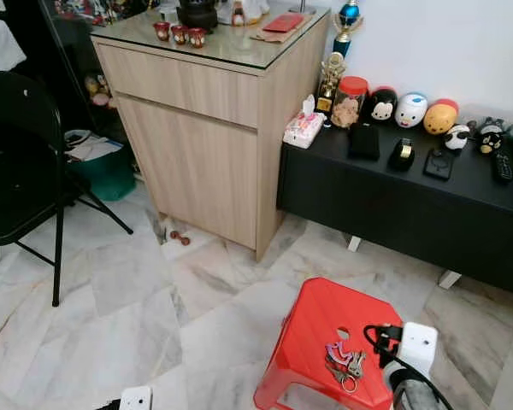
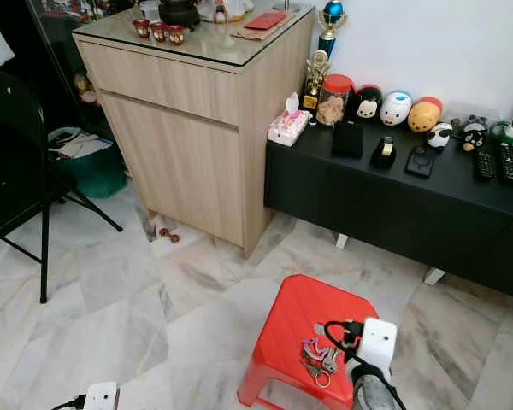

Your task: Hang keys on a hook

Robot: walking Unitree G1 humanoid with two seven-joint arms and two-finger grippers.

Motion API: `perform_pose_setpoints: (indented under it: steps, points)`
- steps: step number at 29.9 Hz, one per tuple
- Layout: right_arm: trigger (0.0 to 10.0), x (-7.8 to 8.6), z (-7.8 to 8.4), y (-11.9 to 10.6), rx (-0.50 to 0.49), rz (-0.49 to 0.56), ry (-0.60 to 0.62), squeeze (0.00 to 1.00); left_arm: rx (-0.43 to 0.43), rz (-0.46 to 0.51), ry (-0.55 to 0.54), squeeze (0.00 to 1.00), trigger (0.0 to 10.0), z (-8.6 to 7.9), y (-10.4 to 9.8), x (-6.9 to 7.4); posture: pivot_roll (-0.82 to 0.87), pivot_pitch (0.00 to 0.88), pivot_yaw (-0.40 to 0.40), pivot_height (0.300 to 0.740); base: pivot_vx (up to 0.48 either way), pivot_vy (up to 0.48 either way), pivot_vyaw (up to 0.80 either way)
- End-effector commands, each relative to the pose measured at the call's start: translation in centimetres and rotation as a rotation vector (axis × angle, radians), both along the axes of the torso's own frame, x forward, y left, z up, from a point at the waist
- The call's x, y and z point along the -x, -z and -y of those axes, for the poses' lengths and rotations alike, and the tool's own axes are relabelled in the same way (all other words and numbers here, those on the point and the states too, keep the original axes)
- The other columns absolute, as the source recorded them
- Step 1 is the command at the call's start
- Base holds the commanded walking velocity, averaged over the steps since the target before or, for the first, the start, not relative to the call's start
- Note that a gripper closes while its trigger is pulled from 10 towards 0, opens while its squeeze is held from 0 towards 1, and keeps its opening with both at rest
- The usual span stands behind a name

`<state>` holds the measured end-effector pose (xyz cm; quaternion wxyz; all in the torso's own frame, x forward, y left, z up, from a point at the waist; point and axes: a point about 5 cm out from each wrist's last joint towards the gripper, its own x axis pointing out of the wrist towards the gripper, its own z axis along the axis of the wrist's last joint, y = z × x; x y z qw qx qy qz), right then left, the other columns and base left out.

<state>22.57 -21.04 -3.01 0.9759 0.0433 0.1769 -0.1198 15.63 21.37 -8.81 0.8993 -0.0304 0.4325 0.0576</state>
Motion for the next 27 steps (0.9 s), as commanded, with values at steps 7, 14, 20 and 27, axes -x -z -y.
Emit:
perform_pose_setpoints:
  steps: [7,14,20,27]
  points:
    - [10.0,0.2,-0.2,-0.7,0.068,0.055,-0.029,0.0,-0.01,-0.005,0.018,0.0,10.0,-0.1,0.0,0.2,0.09,0.049,-0.039,0.74,0.0,0.0,0.0]
    - [10.0,-1.0,-1.1,-0.8,0.072,0.018,-0.073,0.0,-0.014,0.002,0.018,0.0,10.0,-0.3,-0.1,-0.1,0.1,0.036,-0.04,0.74,0.0,0.0,0.0]
    - [10.0,-2.0,-1.8,-1.0,0.07,0.006,-0.096,0.0,-0.019,0.001,0.019,0.0,10.0,-0.5,-0.2,-0.1,0.1,0.049,-0.035,0.712,0.0,0.0,0.0]
    - [10.0,-2.7,-2.7,-1.2,0.052,0.005,-0.124,0.0,-0.019,0.004,0.015,0.0,10.0,-0.6,-0.2,-0.1,0.11,0.057,-0.035,0.672,0.0,0.0,0.0]
